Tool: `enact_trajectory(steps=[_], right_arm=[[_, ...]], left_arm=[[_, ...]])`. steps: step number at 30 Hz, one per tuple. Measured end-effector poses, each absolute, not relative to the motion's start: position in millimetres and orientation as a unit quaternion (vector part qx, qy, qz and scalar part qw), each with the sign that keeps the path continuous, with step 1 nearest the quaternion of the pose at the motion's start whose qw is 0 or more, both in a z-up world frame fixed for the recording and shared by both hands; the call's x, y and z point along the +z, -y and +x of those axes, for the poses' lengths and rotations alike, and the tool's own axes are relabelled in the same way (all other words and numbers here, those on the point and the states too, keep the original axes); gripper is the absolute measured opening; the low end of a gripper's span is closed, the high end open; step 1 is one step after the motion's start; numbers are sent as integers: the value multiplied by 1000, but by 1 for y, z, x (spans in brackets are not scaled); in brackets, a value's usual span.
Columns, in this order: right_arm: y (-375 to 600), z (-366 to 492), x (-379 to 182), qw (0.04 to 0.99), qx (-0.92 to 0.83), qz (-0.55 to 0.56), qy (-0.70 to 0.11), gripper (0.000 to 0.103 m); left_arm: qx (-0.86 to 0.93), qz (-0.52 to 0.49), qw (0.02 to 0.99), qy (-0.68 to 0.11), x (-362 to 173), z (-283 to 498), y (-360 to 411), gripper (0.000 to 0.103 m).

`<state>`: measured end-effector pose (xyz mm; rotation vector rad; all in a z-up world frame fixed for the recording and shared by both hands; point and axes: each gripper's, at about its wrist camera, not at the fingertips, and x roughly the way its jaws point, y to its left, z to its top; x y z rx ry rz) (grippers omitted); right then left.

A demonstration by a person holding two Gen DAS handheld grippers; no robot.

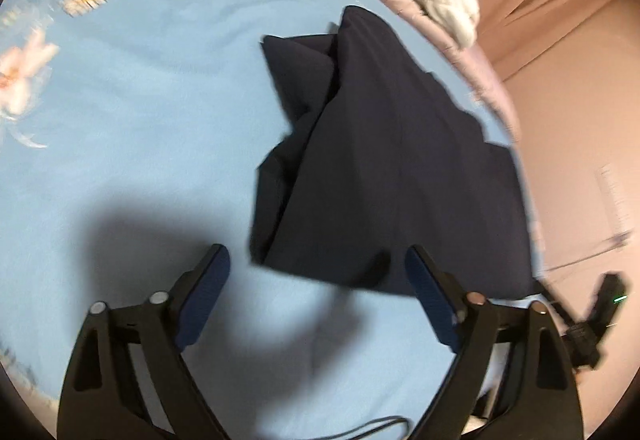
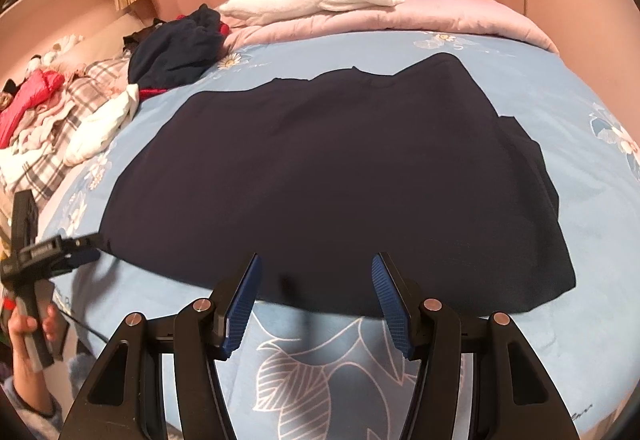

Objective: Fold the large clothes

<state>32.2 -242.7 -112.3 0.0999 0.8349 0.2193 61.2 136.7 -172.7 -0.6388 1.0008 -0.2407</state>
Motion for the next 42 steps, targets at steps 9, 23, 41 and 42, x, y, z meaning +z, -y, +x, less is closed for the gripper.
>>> enact_trajectory(steps=[9,23,41,42], right_arm=[[231,38,-114,904,118,45,-410,57],[210,62,-117,901,140,50,-408,57],[165,210,-119,890,104,87,-435,38],[163,215,-122,888,95,85,-442,32]], left_arm=[[-226,-400,755,-467,-184,120,-156,98],[-293,-368,733,-490,-179,177,-125,102],[-250,-286,774,-507,-173,174,-118,38],[-249,-283,775,-507,-171,173,-118,36]])
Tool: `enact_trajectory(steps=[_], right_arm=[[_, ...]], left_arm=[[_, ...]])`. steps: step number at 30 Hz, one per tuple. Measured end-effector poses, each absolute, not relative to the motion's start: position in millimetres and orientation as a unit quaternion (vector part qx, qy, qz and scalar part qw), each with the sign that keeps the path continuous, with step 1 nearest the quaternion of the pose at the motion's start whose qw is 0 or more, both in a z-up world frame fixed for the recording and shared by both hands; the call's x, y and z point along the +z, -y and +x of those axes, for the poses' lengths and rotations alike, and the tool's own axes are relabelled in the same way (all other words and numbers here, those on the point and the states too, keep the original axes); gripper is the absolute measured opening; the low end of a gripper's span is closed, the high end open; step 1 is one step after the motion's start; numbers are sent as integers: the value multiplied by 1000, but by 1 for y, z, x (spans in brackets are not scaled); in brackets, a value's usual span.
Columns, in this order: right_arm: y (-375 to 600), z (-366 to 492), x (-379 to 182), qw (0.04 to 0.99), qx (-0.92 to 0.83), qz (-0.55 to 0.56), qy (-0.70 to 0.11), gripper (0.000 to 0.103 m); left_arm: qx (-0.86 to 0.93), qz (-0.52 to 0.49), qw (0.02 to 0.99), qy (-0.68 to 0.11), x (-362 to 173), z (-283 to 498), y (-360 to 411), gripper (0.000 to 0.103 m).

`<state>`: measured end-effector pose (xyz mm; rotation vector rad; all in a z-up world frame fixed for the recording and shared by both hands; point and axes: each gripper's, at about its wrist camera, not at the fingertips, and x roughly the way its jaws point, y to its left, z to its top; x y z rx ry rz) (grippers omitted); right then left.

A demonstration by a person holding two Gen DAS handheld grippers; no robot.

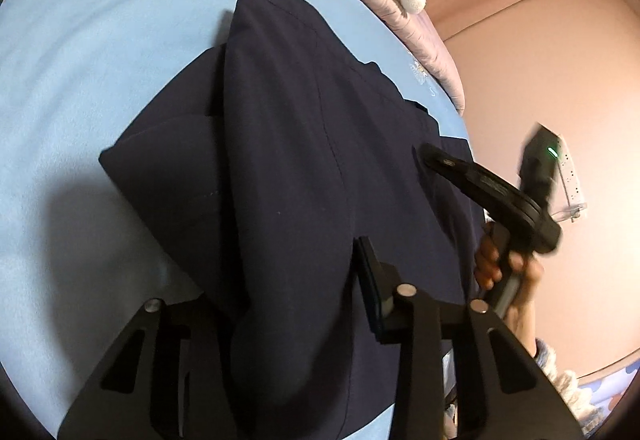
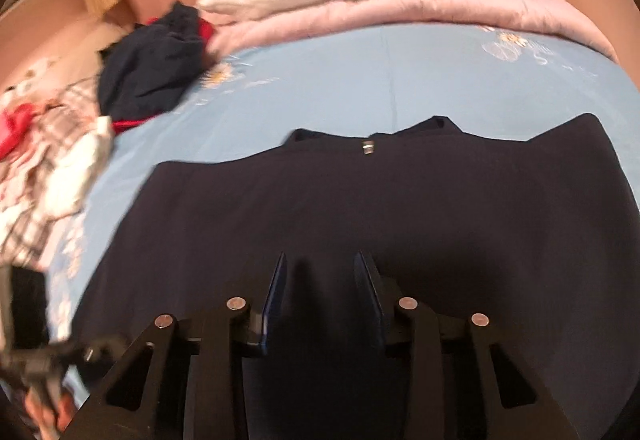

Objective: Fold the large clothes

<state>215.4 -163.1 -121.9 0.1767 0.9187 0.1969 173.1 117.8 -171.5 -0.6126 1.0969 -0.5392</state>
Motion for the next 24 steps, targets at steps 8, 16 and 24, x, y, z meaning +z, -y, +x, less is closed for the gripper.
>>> enact_trajectory(steps=[8,16,24], right_arm=[[147,233,-141,864,62,27,-498,27],[153,146,-104,884,127,4,-449,27],[155,84,-111,877,162,-14,-452,27]], left_arm=[[-234,-267,787,-505,-161,173,-104,35],[-232,-244,802,-493,-141,165,-94,35],[-225,-215,818,-484,-126,159,-77,35]])
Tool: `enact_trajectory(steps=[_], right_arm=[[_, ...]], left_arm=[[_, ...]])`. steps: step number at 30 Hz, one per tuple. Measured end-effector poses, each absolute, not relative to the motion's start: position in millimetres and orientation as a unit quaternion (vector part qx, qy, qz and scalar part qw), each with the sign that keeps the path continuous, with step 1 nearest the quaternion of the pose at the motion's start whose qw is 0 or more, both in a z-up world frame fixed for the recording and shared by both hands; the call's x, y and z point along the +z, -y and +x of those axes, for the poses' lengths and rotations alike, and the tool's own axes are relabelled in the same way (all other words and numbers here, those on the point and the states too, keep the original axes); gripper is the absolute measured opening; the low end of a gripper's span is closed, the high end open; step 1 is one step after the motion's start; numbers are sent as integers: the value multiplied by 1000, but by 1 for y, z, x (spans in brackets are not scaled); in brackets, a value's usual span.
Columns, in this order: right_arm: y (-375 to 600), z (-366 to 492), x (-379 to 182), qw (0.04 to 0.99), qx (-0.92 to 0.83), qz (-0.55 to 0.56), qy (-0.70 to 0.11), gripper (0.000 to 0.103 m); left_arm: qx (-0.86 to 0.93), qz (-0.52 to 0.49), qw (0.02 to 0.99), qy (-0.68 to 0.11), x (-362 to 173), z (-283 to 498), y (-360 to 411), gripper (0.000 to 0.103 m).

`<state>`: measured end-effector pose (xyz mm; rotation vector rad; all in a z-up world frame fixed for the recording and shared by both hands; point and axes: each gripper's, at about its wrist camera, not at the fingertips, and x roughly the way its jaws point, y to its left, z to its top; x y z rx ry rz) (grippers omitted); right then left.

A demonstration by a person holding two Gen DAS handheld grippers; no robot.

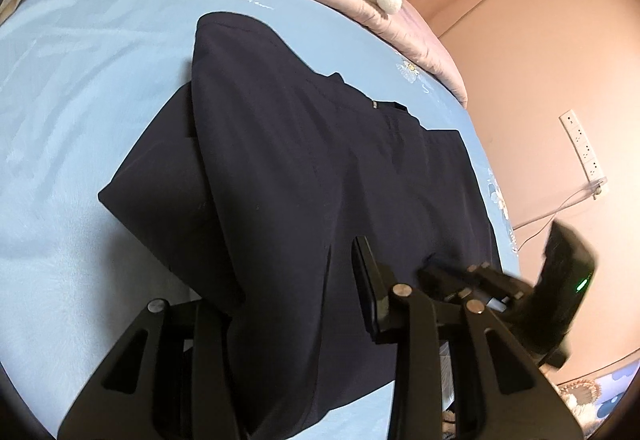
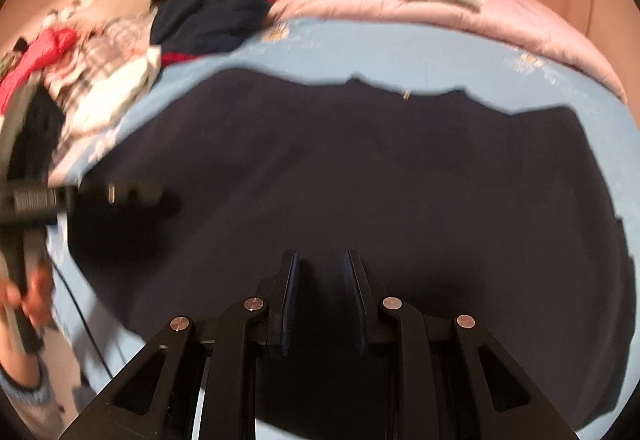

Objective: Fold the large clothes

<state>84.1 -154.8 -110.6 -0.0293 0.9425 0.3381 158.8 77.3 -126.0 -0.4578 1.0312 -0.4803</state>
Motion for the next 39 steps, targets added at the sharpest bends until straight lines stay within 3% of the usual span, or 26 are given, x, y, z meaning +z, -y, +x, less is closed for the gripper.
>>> enact_trajectory(steps=[7,18,29,34,36,39], right_arm=[[140,101,-146,869,151,-51,-469,27],[153,59,-113,879,176,-15,-443,27],[137,57,-148,886,144,-55,-438,27],[178,59,-138,867,218,91,-439,30],[196,58,-135,864,224,149,-426,41],[235,67,-132,860,200,239,-404,46]], left_arm=[[-216,-190,830,-477,-108,152,-57,35],[-205,-161,842,-471,-89,145,-34,32],[-217,-153,845,-465,-68,146,-2,31],[-221,-141,847,-462,-56,147,18,31],[-221,-129,850,-461,-52,148,28,31],[-217,-101,853,-464,-49,151,48,31]])
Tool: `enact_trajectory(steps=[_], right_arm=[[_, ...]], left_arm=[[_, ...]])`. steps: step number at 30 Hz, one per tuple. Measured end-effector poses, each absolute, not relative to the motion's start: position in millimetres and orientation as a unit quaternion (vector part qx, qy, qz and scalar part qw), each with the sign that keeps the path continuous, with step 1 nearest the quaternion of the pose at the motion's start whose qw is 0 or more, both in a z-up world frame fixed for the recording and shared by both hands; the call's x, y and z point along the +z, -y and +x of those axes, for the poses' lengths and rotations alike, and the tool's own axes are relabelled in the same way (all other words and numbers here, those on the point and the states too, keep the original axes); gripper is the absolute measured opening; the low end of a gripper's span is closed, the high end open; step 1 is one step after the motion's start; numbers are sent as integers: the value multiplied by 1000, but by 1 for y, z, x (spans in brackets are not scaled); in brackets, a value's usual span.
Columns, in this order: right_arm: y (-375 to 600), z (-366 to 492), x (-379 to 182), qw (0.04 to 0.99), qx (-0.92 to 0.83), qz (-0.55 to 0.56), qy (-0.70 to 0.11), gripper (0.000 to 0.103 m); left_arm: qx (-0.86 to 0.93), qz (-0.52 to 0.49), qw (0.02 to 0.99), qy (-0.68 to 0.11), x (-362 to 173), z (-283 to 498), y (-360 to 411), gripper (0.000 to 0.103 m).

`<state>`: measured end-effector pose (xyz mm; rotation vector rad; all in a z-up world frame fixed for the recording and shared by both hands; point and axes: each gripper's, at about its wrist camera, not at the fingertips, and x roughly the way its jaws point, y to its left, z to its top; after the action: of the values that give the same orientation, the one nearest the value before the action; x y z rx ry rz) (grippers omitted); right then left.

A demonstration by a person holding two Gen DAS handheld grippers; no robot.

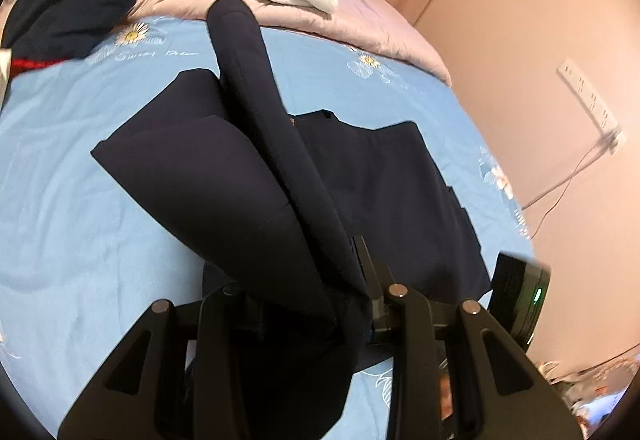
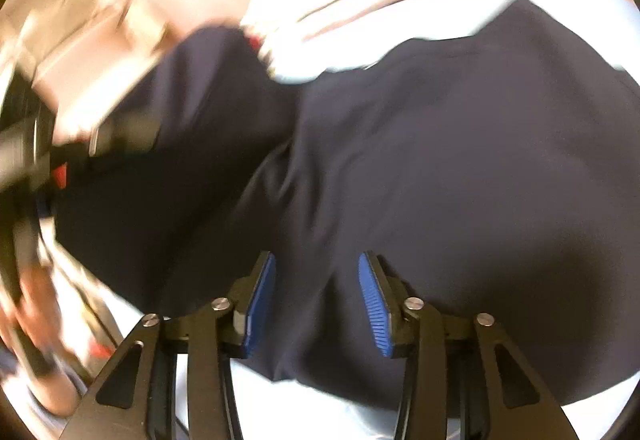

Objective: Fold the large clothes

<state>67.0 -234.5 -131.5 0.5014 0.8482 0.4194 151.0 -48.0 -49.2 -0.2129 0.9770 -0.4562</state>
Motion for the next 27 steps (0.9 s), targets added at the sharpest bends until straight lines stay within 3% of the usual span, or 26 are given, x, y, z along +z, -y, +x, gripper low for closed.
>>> enact_trajectory(steps=[7,11,15,16,18,27], right_arm=[[293,82,-144,814,225,381,-377,51],[324,94,-156,764,257,484,-339,67],[341,118,-175,702,288,564,-325,72],[343,124,-179,688,293,578,-325,73],[339,128,-180,671,306,591,-326,78],[317,140,-172,685,312,544,-371,80]], left_arm=[[-233,-64,849,-471,-47,159,93,32],[-239,-38,837,-490,-58,165,124,34],[-281,-58,802,-524,-74,171,144,63],[-298,-70,790,-531,-78,172,149,63],[-332,-106,762,-546,-84,173,152,63],[-414,-221,723,-507,-72,163,111,69]])
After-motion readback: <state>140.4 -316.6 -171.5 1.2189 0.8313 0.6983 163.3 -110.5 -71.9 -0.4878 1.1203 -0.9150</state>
